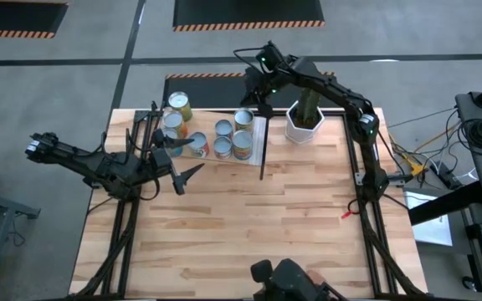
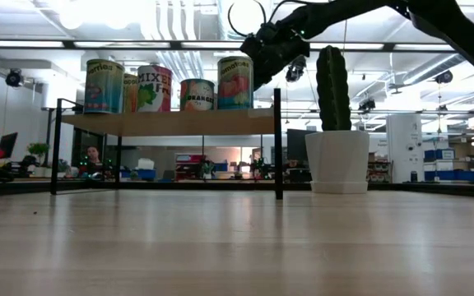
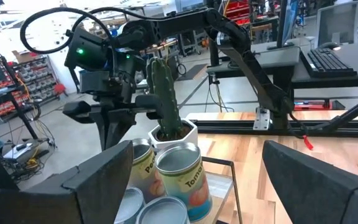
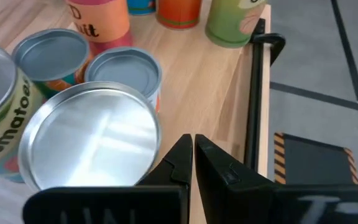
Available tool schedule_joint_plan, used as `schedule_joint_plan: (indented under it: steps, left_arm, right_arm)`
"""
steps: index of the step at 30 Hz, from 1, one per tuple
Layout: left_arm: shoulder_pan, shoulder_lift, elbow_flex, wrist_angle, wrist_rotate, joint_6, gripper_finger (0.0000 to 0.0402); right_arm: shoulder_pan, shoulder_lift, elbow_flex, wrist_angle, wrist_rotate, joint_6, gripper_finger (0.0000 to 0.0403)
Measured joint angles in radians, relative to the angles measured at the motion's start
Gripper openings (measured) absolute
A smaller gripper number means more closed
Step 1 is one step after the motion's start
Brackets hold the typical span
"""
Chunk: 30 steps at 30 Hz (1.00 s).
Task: Pick and place cans onto a shelf
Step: Put canned peaches on the shelf
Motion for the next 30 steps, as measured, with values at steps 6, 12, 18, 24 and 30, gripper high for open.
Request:
schedule_joint_plan:
  steps: [6, 12, 18, 24, 30]
  left_arm:
    - [0.0, 0.0, 0.0, 0.0, 0.0, 0.0, 0.0339]
    - [-0.001, 0.0, 0.0, 0.0, 0.0, -0.005, 0.0339]
    - [-0.001, 0.0, 0.0, 0.0, 0.001, -0.013, 0.0339]
    - [-0.001, 0.0, 0.0, 0.0, 0.002, -0.026, 0.0339]
    - [-0.001, 0.0, 0.0, 0.0, 0.002, -0.027, 0.0339]
  right_arm:
    - [0.008, -0.001, 0.0, -0.04, 0.0, -0.012, 0.0009]
    - [0.013, -0.004, -0.001, -0.076, 0.0, -0.017, 0.0009]
    - [0.017, -0.011, -0.001, -0.112, 0.0, -0.021, 0.0009]
    - [0.02, -0.037, -0.002, -0.131, 0.0, -0.021, 0.0009]
    - [0.027, -0.05, -0.002, -0.137, 0.001, -0.007, 0.0009]
